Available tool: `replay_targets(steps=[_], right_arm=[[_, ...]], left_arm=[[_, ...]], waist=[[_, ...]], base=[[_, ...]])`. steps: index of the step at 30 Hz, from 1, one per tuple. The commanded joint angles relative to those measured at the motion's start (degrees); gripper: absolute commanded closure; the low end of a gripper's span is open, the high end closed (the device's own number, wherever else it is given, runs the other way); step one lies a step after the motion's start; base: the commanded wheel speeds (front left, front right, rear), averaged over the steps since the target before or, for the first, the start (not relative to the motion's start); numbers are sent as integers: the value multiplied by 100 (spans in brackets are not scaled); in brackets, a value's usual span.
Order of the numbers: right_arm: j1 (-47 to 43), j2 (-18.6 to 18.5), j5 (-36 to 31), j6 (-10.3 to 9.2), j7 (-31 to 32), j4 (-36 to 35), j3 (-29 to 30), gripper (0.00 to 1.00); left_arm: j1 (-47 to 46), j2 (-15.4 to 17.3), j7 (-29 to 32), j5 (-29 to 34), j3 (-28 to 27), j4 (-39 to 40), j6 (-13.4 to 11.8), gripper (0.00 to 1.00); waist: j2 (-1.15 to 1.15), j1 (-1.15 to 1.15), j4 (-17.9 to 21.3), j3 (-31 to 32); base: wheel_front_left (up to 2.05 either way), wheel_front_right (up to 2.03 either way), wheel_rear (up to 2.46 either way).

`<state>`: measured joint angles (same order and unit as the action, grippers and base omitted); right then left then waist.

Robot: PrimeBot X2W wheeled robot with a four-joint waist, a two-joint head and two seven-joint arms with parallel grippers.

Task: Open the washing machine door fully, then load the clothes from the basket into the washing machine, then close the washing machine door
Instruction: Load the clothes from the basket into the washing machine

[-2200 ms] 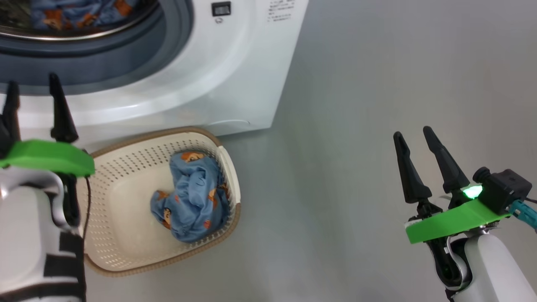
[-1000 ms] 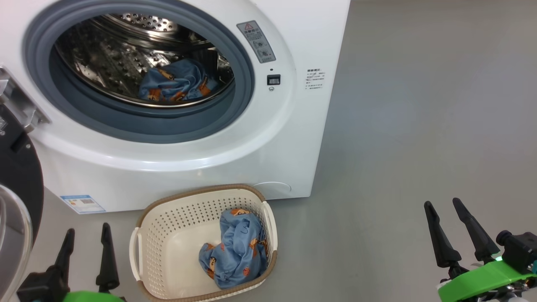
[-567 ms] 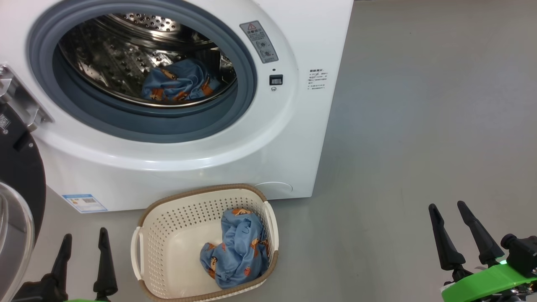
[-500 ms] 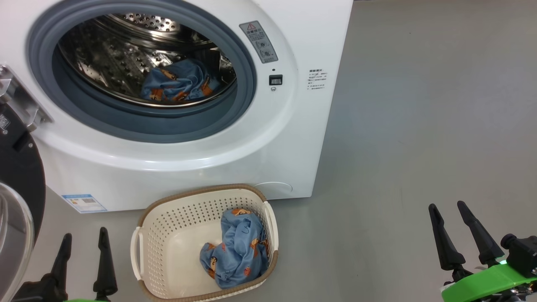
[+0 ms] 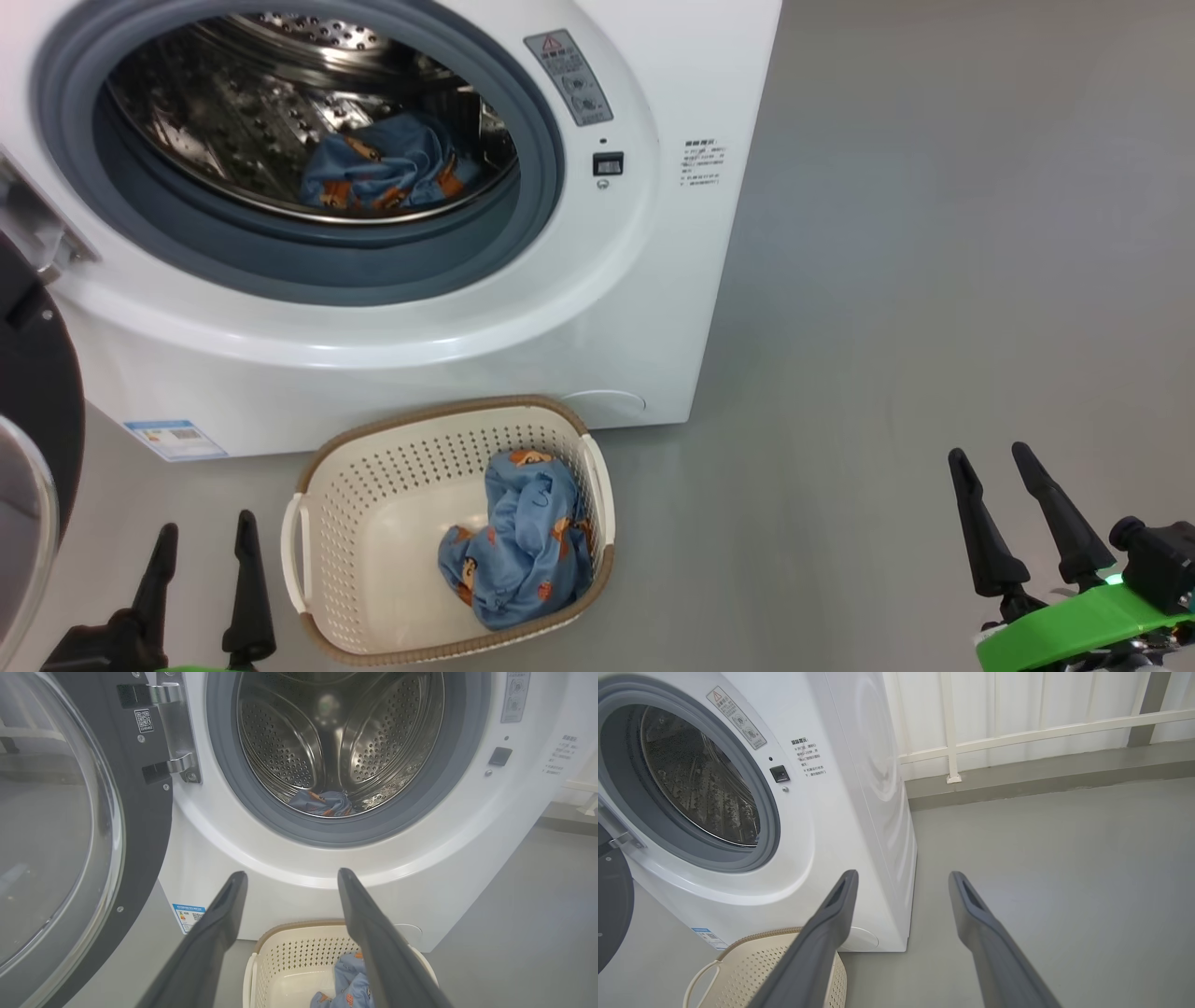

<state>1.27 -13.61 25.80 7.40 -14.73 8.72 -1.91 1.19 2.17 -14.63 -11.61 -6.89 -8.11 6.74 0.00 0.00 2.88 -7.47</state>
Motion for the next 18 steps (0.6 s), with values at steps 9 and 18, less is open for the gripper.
replay_targets(steps=[9, 18], right_arm=[[417, 108, 50, 9, -27, -245, -65, 0], [823, 304, 9, 9, -27, -304, -57, 0]], left_arm=[[-547, 71, -37, -203, 31, -422, 14, 0], [-1538, 109, -37, -85, 344, -1671, 66, 0]], waist=[[0, 0, 46, -537], [0, 0, 177, -1250]], base=[[0, 0, 0], [0, 0, 0]])
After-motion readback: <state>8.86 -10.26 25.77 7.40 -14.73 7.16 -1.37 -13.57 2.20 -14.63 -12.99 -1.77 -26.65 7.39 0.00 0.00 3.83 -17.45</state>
